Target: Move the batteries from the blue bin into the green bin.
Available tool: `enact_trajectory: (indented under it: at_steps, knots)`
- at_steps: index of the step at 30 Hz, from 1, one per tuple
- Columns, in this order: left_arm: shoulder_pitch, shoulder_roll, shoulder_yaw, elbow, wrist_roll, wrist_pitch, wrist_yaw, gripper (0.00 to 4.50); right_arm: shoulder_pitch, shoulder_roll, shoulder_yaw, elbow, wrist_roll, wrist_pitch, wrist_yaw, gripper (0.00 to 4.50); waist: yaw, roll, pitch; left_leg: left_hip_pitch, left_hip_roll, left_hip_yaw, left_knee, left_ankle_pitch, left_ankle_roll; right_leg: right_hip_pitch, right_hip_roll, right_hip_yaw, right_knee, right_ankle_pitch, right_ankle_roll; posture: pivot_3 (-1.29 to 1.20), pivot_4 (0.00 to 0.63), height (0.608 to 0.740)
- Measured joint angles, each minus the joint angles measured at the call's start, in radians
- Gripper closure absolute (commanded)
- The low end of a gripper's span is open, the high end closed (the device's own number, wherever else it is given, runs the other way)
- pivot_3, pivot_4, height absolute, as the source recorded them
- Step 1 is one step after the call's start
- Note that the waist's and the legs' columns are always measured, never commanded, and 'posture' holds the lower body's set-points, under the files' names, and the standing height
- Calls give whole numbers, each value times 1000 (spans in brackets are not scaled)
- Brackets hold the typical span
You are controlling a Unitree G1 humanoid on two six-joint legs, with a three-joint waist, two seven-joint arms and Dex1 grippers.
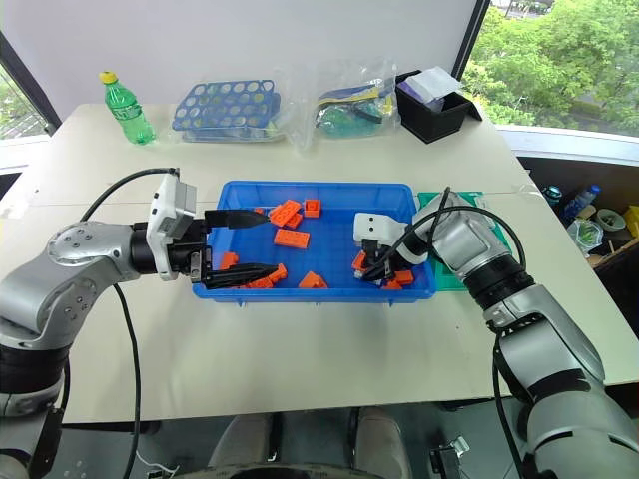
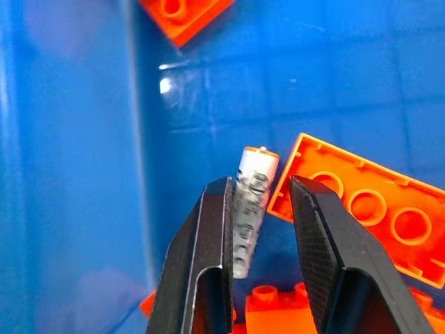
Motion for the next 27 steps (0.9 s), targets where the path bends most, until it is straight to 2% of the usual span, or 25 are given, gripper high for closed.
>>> enact_trajectory:
  at_steps: [8,10,13,20,27]
  knots:
    - [-40,-24,-37,48,22,-26,-28,0,20,-19,-55,-127,16,130,-26,3204,0,0,0,0,0,0,0,0,0,-1,0,0,2,1,-1,0,150,723]
    - [-43,-25,-39,57,26,-38,-38,0,25,-36,-83,-180,37,192,-26,2671,0,0,0,0,0,0,0,0,0,-1,0,0,3,0,-1,0,150,723]
    - [-46,-27,-40,61,36,-44,-48,0,40,-67,-110,-236,50,243,-32,1441,6,0,0,0,0,0,0,0,0,-1,0,0,3,0,0,0,150,723]
    - [-52,-40,-48,87,45,-61,-67,0,126,-108,-119,-313,61,312,-68,1441,16,0,0,-1,0,0,2,0,0,-2,0,0,3,0,0,0,150,723]
    - [-67,-44,-64,98,60,-68,-86,0,150,-83,-118,-284,70,328,-124,1441,17,0,0,-1,0,0,2,0,0,-2,0,0,5,0,0,0,150,723]
